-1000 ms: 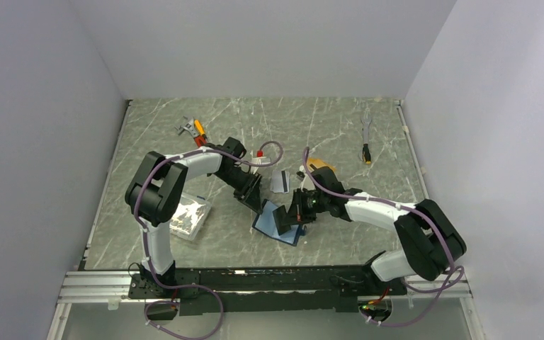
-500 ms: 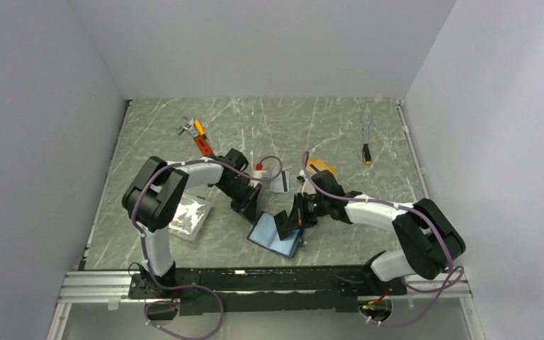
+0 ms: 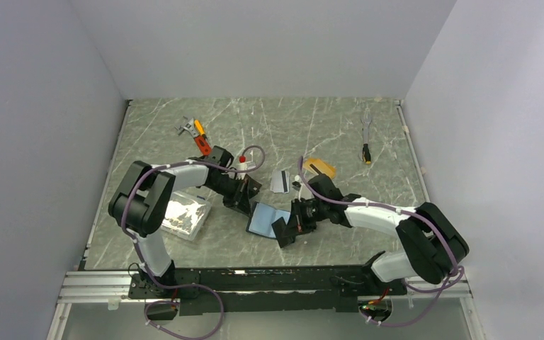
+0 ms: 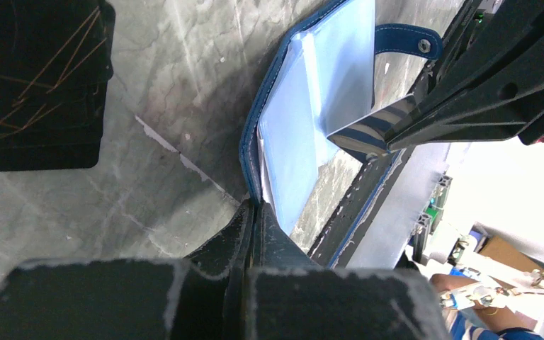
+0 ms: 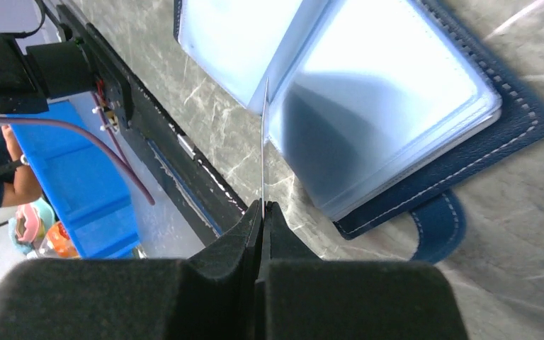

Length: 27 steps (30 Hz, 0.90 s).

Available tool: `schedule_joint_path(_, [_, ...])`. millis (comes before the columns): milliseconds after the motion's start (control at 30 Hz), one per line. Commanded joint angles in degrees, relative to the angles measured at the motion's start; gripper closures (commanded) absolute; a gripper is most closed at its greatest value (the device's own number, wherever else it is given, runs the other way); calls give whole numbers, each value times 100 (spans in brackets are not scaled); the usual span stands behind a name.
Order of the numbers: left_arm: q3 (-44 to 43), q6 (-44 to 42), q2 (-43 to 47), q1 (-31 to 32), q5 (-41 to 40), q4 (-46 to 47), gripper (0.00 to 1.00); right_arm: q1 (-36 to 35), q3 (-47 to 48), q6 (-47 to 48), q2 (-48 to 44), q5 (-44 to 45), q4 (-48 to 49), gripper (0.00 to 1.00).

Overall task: Put the credit cards into the card holder
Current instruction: Insert the credit card into the card holder.

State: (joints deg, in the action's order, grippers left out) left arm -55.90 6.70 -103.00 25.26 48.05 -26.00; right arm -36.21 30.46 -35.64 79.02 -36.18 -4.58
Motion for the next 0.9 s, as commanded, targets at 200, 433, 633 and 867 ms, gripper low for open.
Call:
schedule_joint_path(200, [300,408,221,-39,406,566,94,-72,518,-114,301,532,92,100])
schedule_joint_path(433, [204,-87,702,-119,38,276,46,-65,785,-24,653,422,41,100])
schedule_joint_path(633, [-290,-590,1001,-285,-93,-353,1,-56,678,103,714,428,-65,100])
schedule_joint_path(867, [-1153,-1981,1381,-241,-416,-1124,1,-66,783,312,664,419,-348,100])
